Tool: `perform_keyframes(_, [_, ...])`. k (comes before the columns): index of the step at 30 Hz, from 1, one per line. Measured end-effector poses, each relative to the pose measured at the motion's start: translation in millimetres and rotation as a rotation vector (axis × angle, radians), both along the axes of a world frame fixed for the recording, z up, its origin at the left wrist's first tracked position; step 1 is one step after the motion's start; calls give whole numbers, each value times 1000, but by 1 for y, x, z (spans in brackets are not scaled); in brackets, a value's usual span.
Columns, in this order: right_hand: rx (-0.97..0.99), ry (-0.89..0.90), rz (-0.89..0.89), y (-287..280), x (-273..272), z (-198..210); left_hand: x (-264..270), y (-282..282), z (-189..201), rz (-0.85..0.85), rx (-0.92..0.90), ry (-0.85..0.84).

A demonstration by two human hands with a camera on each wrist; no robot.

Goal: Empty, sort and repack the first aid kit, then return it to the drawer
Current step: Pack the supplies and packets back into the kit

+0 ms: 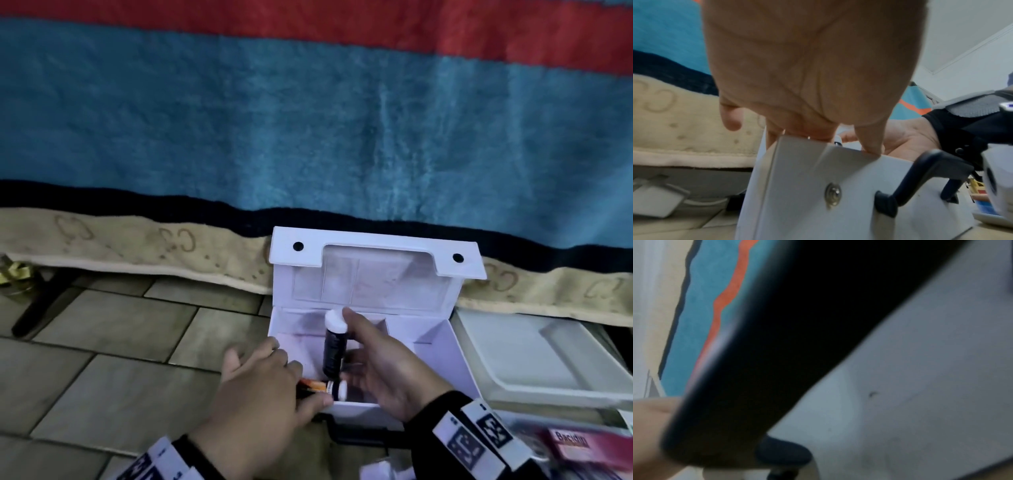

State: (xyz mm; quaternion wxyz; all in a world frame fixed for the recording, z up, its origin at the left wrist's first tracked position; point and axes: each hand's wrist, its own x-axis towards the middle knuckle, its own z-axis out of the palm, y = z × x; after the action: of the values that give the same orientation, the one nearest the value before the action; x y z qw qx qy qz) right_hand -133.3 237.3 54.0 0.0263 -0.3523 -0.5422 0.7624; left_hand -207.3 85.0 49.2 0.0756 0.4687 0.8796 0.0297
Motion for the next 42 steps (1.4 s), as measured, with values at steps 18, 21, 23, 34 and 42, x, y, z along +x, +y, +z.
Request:
perform_keyframes(18, [422,-124,136,-6,2,-8,-12,-5,16,-10,150,-137])
perform_keyframes(21, [657,-171,209,-10,0,-8,-15,-3,19,-39,20,-171])
perform_keyframes(23, [713,-151,232,-12,-1,-8,-14,-3,21,-54,33,-132])
perform_keyframes(34, [643,-140,248,-6,-1,-8,-7,7,9,-56,41,-109])
perform_keyframes(42, [650,-160,334,-5,-4,-10,-6,8,5,-24,70,-90])
